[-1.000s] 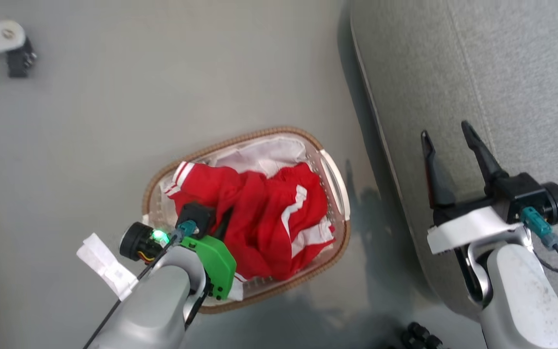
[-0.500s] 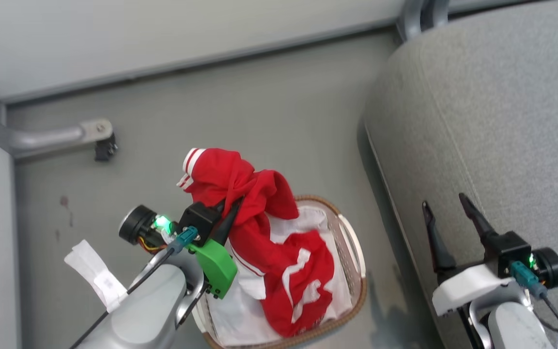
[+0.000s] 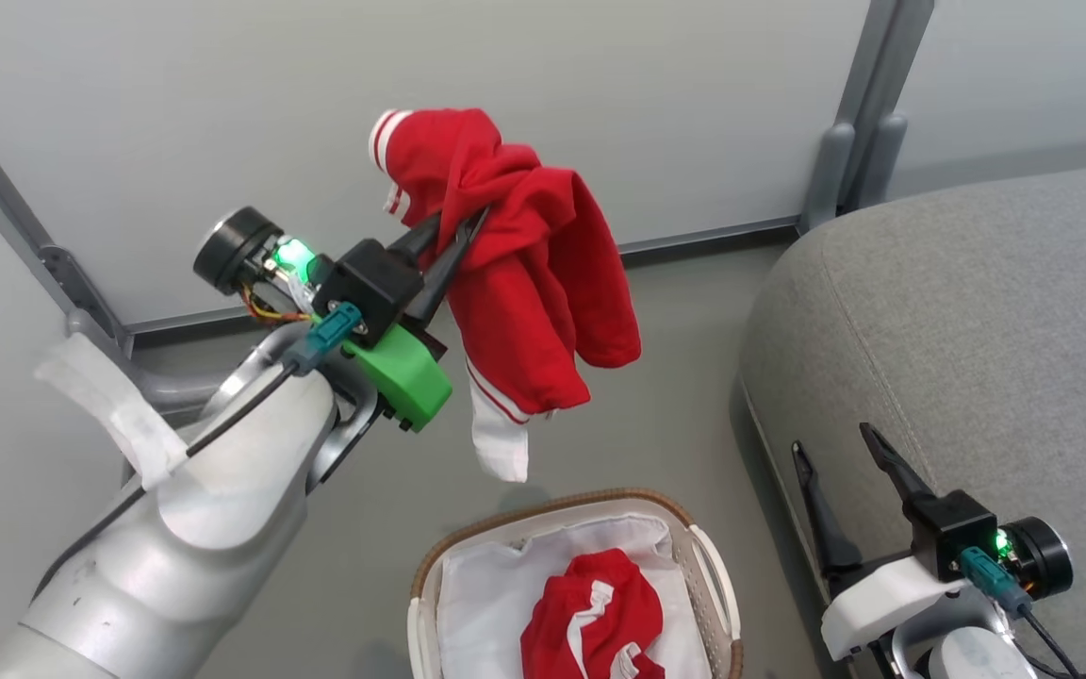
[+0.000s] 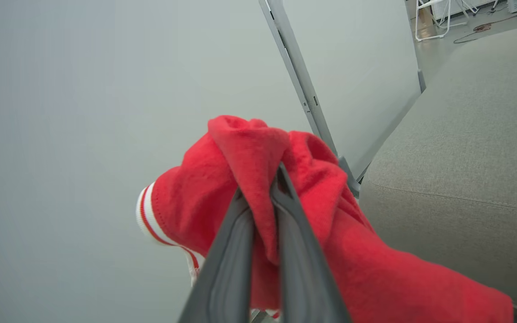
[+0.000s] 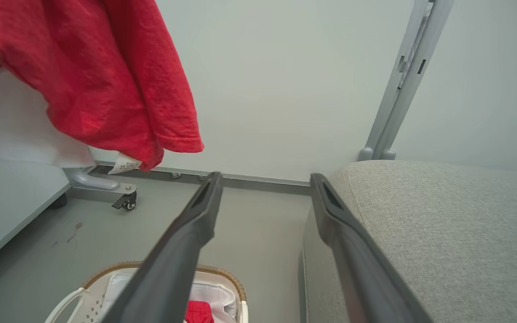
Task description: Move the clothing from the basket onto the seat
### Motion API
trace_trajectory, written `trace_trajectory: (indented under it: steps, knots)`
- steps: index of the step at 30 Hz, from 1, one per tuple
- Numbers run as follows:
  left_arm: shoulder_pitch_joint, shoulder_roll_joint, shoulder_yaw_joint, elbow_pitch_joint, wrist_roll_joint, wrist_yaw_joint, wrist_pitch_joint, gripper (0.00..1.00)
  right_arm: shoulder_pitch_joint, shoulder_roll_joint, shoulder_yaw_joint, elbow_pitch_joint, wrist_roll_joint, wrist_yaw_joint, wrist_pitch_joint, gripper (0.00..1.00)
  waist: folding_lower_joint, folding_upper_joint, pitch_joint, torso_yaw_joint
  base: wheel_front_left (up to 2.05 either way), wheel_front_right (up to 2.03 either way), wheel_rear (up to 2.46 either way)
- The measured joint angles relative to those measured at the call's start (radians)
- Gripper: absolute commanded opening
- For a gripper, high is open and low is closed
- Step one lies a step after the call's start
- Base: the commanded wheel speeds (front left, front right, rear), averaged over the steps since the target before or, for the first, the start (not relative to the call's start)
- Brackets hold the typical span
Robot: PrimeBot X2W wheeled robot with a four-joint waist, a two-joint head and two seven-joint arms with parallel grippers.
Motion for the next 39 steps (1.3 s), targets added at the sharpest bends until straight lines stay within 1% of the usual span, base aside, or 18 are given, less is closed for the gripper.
trace_trajectory:
  steps: [8,15,18,23,30,31,32,34,39]
  knots:
    - [-0.058,0.028,0.001,-0.067,-0.016,0.000,0.036,0.00,-0.047,0.000,0.068,-0.002,-0.012,0.000,0.000,1.00,0.0000,0.0000,-0.041,0.030,0.00,0.00,0.00]
    - [-0.061,0.045,-0.036,-0.127,-0.020,0.000,0.072,0.00,-0.201,0.000,0.123,0.018,-0.037,0.000,0.000,1.00,0.0000,0.0000,-0.047,0.052,0.00,0.00,0.00]
    - [-0.061,0.043,-0.058,-0.156,-0.024,0.000,0.078,0.00,-0.275,0.000,0.163,0.071,-0.039,0.000,-0.001,1.00,0.0000,0.0000,-0.045,0.067,0.00,0.00,0.00]
    - [-0.060,0.038,-0.101,-0.191,-0.033,-0.002,0.085,0.00,-0.400,0.001,0.240,0.212,-0.042,0.000,-0.001,1.00,0.0000,0.0000,-0.039,0.094,0.00,0.00,0.00]
    - [-0.057,0.032,-0.146,-0.222,-0.049,-0.002,0.084,0.00,-0.526,0.000,0.276,0.381,-0.036,0.000,-0.001,1.00,0.0000,0.0000,-0.029,0.124,0.00,0.00,0.00]
    - [-0.055,0.032,-0.149,-0.224,-0.053,-0.002,0.083,0.00,-0.535,0.001,0.280,0.401,-0.031,0.000,-0.001,0.96,0.0000,0.0000,-0.028,0.127,0.00,0.00,0.00]
    - [-0.050,0.030,-0.151,-0.226,-0.057,-0.002,0.083,0.00,-0.546,0.001,0.286,0.429,-0.018,0.000,-0.002,0.46,0.0000,0.0000,-0.028,0.130,0.00,0.00,0.00]
    - [-0.040,0.029,-0.155,-0.226,-0.062,-0.002,0.079,0.00,-0.563,0.000,0.307,0.482,0.018,0.000,-0.001,0.00,0.0000,0.0000,-0.027,0.134,0.00,0.00,0.00]
    - [-0.018,0.027,-0.155,-0.221,-0.077,0.003,0.070,0.00,-0.592,0.000,0.314,0.505,0.063,0.000,-0.001,0.00,0.0000,0.0000,-0.025,0.133,0.00,0.00,0.00]
